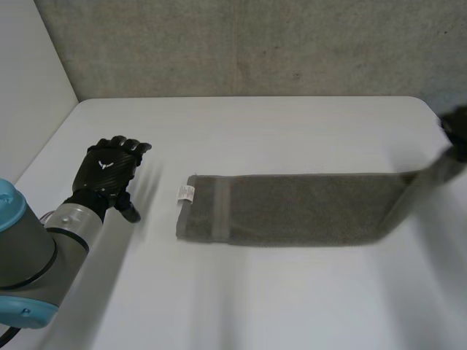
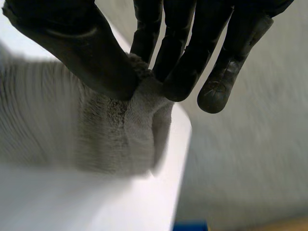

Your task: Fold the towel.

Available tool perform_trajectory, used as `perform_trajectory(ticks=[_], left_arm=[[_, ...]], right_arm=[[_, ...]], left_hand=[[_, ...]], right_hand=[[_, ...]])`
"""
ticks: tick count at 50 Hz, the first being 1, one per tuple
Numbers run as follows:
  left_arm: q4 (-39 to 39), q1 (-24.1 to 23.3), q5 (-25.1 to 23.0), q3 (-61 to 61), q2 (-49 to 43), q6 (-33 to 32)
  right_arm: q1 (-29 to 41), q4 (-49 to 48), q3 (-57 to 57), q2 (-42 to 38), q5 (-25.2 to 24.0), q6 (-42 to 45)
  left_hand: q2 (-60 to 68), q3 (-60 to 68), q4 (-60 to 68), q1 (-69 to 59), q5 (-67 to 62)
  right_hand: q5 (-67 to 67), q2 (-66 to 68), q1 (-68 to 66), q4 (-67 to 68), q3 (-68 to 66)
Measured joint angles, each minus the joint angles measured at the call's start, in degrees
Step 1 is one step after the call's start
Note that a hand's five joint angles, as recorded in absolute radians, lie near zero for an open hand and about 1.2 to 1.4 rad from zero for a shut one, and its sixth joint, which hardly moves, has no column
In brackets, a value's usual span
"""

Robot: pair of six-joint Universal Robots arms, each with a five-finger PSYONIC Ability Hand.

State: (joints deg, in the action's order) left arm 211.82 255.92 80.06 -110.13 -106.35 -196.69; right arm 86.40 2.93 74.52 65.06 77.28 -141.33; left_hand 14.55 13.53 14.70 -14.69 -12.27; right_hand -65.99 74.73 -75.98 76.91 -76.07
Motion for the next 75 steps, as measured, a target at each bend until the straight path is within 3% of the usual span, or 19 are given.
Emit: perform_trajectory(ticks=[6,13,20,23,29,38,46,49,55,68,75], left_arm=[[0.0,0.0,0.0,0.0,0.0,0.0],[0.1,0.1,0.0,0.0,-0.3,-0.1],[0.2,0.0,0.0,0.0,-0.8,-0.3],[0.3,-0.1,0.0,0.0,-1.0,-0.4],[0.5,-0.2,0.0,0.0,-1.0,-0.4],[0.5,-0.3,-0.1,-0.1,-1.0,-0.5],[0.5,-0.6,-0.1,-0.2,-1.8,-0.5],[0.5,-1.1,-0.1,-0.2,-2.2,-0.6],[0.5,-1.9,0.0,-0.2,-2.8,-0.6],[0.2,-2.4,0.3,0.6,-1.6,-0.2],[-0.3,-2.8,0.4,3.4,2.0,1.2]], right_arm=[[15.4,2.4,-7.5,-1.0,0.0,-5.0],[35.8,1.4,-13.5,-8.8,0.3,-8.0],[45.8,-3.7,-13.7,-16.1,1.1,-8.5],[46.7,-6.1,-12.1,-17.5,1.9,-9.8],[45.0,-9.3,-7.5,-14.8,4.2,-14.4],[33.7,-9.4,6.3,-4.5,6.5,-18.1],[25.9,-10.5,18.9,-2.1,5.1,-16.4],[24.2,-12.0,22.1,-2.3,3.9,-15.7],[22.5,-14.8,24.2,-2.5,3.2,-15.0],[26.6,-14.7,15.7,0.5,6.0,-8.4],[40.7,-13.3,4.3,-3.9,2.0,-5.0]], left_hand=[[0.0,0.0,0.0,0.0,0.0],[0.0,0.0,0.0,0.0,0.0],[0.0,0.0,0.0,0.1,0.0],[0.0,0.0,0.0,0.1,0.0],[0.0,0.0,0.0,0.1,0.0],[0.0,0.0,0.0,0.1,0.0],[0.0,0.0,0.0,0.1,0.0],[0.0,0.0,0.0,0.1,0.0],[0.0,0.0,0.0,0.1,0.0],[0.0,0.0,0.0,0.1,0.0],[0.0,0.0,0.0,0.1,0.0]], right_hand=[[0.0,0.2,0.0,0.0,-0.1],[0.0,0.2,0.0,0.0,-0.1],[5.1,-3.8,5.7,-6.0,5.6],[28.3,-26.5,27.8,-28.2,27.5],[60.8,-57.5,58.2,-59.7,58.7],[62.5,-60.2,62.6,-62.2,62.1],[62.5,-60.2,62.5,-62.2,62.1],[47.3,-45.4,47.3,-48.7,48.2],[2.6,-3.1,4.3,-3.4,2.7],[-0.1,-2.5,1.3,0.0,0.0],[-0.5,-1.8,1.3,0.0,0.0]])
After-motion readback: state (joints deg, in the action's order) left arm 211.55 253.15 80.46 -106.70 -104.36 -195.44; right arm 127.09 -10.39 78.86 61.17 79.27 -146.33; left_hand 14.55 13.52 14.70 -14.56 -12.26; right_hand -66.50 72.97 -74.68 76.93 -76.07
